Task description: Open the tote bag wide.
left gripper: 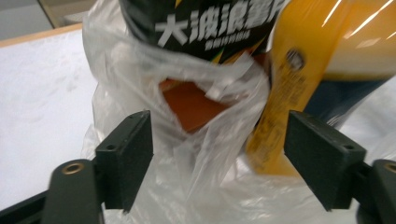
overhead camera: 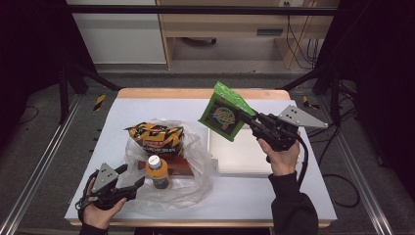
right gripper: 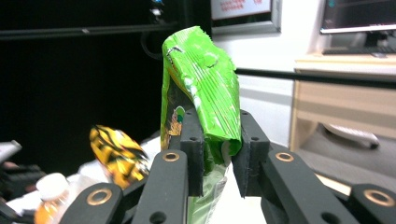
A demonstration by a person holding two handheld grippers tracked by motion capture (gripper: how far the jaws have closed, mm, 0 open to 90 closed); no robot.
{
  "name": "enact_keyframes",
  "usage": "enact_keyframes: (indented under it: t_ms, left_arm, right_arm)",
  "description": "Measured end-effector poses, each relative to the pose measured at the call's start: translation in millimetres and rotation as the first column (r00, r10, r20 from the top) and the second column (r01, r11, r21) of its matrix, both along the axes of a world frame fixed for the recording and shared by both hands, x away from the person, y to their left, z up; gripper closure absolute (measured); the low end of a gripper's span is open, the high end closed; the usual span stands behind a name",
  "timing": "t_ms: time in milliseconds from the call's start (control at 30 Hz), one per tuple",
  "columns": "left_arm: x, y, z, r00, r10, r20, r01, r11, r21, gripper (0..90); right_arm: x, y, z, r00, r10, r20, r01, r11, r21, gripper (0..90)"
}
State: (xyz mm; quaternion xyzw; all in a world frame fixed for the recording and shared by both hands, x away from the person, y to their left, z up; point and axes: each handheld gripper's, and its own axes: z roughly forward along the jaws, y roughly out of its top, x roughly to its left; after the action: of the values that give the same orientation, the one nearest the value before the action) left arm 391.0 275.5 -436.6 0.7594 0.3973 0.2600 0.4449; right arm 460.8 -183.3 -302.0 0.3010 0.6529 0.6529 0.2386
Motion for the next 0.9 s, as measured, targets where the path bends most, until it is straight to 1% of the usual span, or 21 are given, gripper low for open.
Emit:
enact_keyframes:
  t_ms: [33,67,167,233,267,300,333,367,400,467,500,533,567,600,633,700,733,800,900]
  left_arm:
    - [-0.2,0.2,2.9,1.0000,-0.009,0.003,0.009,0.9999,-0.005,22.6]
    - [-0.6,0.0,5.4,0.9999,-0.014,0.003,0.014,0.9998,-0.014,21.1]
    - [-1.1,-0.3,12.7,0.9996,-0.022,0.016,0.023,0.9994,-0.024,18.7]
    - [-0.8,0.9,18.0,0.9995,-0.022,0.022,0.023,0.9992,-0.033,17.4]
    - [-0.4,1.8,20.6,0.9995,-0.024,0.019,0.025,0.9987,-0.044,16.9]
    - [-0.2,2.9,23.1,0.9995,-0.023,0.020,0.024,0.9982,-0.055,16.1]
    - [-0.1,4.0,25.7,0.9995,-0.021,0.025,0.022,0.9980,-0.060,16.1]
    - [-0.1,4.8,28.1,0.9994,-0.019,0.029,0.021,0.9979,-0.062,15.9]
    - [0.2,5.7,30.3,0.9993,-0.018,0.033,0.020,0.9978,-0.064,15.9]
    - [0.6,7.3,34.4,0.9990,-0.013,0.043,0.016,0.9976,-0.067,15.2]
    - [1.3,8.1,36.4,0.9989,-0.012,0.046,0.015,0.9976,-0.068,15.2]
    - [2.3,8.8,38.4,0.9988,-0.007,0.049,0.011,0.9975,-0.070,13.9]
    - [3.6,9.7,40.0,0.9986,-0.004,0.052,0.008,0.9970,-0.077,13.9]
    - [4.9,10.8,41.6,0.9986,0.000,0.052,0.004,0.9966,-0.082,13.8]
    - [6.5,11.7,42.9,0.9986,0.004,0.052,0.001,0.9963,-0.086,13.3]
    - [9.6,14.0,45.3,0.9985,0.013,0.053,-0.009,0.9964,-0.085,12.8]
    - [11.0,15.1,46.3,0.9984,0.019,0.054,-0.014,0.9960,-0.089,12.5]
    - [13.7,17.5,47.4,0.9980,0.030,0.055,-0.026,0.9962,-0.084,11.9]
    - [18.2,21.8,46.7,0.9976,0.052,0.046,-0.048,0.9948,-0.090,10.5]
  right_arm:
    - [0.0,0.0,0.0,1.0000,0.000,0.000,0.000,1.000,0.000,76.2]
    - [0.7,-3.2,-3.2,0.9999,-0.006,-0.013,0.006,1.000,-0.004,76.2]
    - [3.0,-11.8,-11.6,0.9992,-0.024,-0.031,0.023,0.999,-0.028,76.2]
    - [4.1,-16.8,-16.6,0.9985,-0.032,-0.044,0.029,0.998,-0.047,76.2]
    - [4.2,-18.9,-18.8,0.9978,-0.037,-0.054,0.034,0.998,-0.056,76.1]
    - [5.0,-23.5,-22.9,0.9970,-0.046,-0.062,0.041,0.996,-0.080,76.1]
    - [5.0,-23.5,-22.9,0.9970,-0.046,-0.062,0.041,0.996,-0.080,76.1]
    - [6.5,-28.5,-27.2,0.9955,-0.056,-0.077,0.049,0.995,-0.092,76.0]
    - [6.5,-28.5,-27.2,0.9955,-0.056,-0.077,0.049,0.995,-0.092,76.0]
    - [9.9,-35.2,-34.1,0.9934,-0.071,-0.090,0.061,0.993,-0.106,76.0]
    - [9.9,-35.2,-34.1,0.9934,-0.071,-0.090,0.061,0.993,-0.106,76.0]
    - [12.6,-37.5,-38.9,0.9913,-0.082,-0.103,0.070,0.991,-0.117,76.0]
    - [12.6,-37.5,-38.9,0.9913,-0.082,-0.103,0.070,0.991,-0.117,76.0]
    - [14.2,-38.1,-41.3,0.9902,-0.087,-0.110,0.073,0.990,-0.123,76.0]
    - [17.8,-38.6,-45.7,0.9886,-0.096,-0.117,0.079,0.987,-0.140,76.0]
    - [19.7,-38.4,-47.8,0.9873,-0.102,-0.122,0.083,0.985,-0.149,76.0]
    - [21.6,-38.1,-49.8,0.9862,-0.106,-0.127,0.085,0.984,-0.157,76.0]
    - [25.9,-37.2,-53.9,0.9850,-0.113,-0.131,0.090,0.981,-0.172,75.9]
    - [32.4,-35.6,-60.0,0.9816,-0.122,-0.147,0.094,0.978,-0.188,75.9]
